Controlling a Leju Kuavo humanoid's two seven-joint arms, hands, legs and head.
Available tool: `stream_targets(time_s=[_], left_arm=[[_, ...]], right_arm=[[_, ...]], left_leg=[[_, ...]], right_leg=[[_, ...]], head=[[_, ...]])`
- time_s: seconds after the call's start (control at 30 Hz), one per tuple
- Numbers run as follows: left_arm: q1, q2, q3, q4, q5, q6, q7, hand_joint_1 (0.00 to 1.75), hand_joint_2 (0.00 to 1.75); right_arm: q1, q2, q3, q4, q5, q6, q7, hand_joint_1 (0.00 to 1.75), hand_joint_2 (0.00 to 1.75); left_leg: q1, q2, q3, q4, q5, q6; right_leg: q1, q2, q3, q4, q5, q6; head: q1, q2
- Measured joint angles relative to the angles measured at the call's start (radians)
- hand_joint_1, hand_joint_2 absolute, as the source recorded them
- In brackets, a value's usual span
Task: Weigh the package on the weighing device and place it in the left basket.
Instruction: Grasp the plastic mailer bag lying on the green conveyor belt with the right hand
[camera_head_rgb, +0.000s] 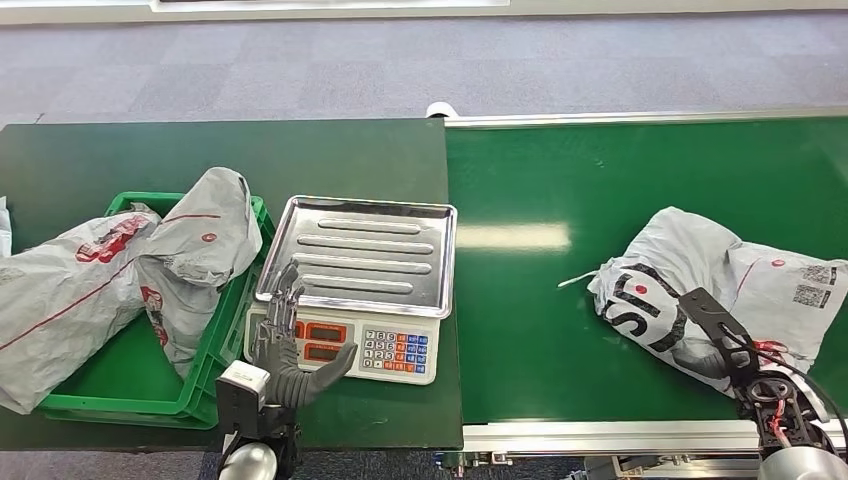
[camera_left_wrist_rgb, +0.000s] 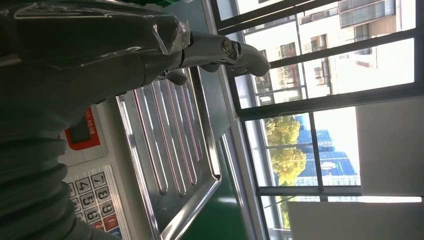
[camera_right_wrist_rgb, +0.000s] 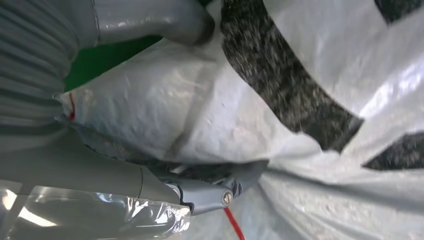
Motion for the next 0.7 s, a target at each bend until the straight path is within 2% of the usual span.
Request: stream_targets(time_s=[0.3,0.4,0.57,0.7], left_arm=[[0.033,0.0,0.006,-0.037,-0.026,0.009,0.022,0.0,1.75],[0.049,-0.002,0.012,-0.06,-0.04,0.02,0.024,0.0,1.75],[0.072,-0.004,0.028,-0.099,-0.059,0.04,0.027,0.0,1.75],[0.079,-0.006,0.041,-0.121,-0.069,0.054,0.025,0.0,1.75]], right_arm=[[-0.008,0.024,0.028,-0.005,0.007,-0.159,-0.073,1.75,1.75],[0.001,0.045,0.03,-0.045,-0.011,-0.25,-0.135,1.75,1.75],[0.037,0.093,0.041,-0.218,-0.071,-0.335,-0.19,1.75,1.75],[0.097,0.146,0.083,-0.44,-0.137,-0.438,-0.239,1.75,1.75]], left_leg=[[0.0,-0.002,0.0,0.0,0.001,0.0],[0.0,-0.001,-0.002,0.0,0.001,0.0],[0.0,-0.003,-0.004,0.0,0.001,0.0],[0.0,-0.004,-0.005,0.0,0.001,0.0]], right_leg=[[0.0,-0.001,0.001,0.0,0.001,0.0],[0.0,-0.001,-0.001,0.0,0.001,0.0],[0.0,-0.002,-0.002,0.0,0.001,0.0],[0.0,-0.002,-0.003,0.0,0.001,0.0]], head=[[0.0,0.0],[0.0,0.0],[0.0,0.0],[-0.001,0.0]])
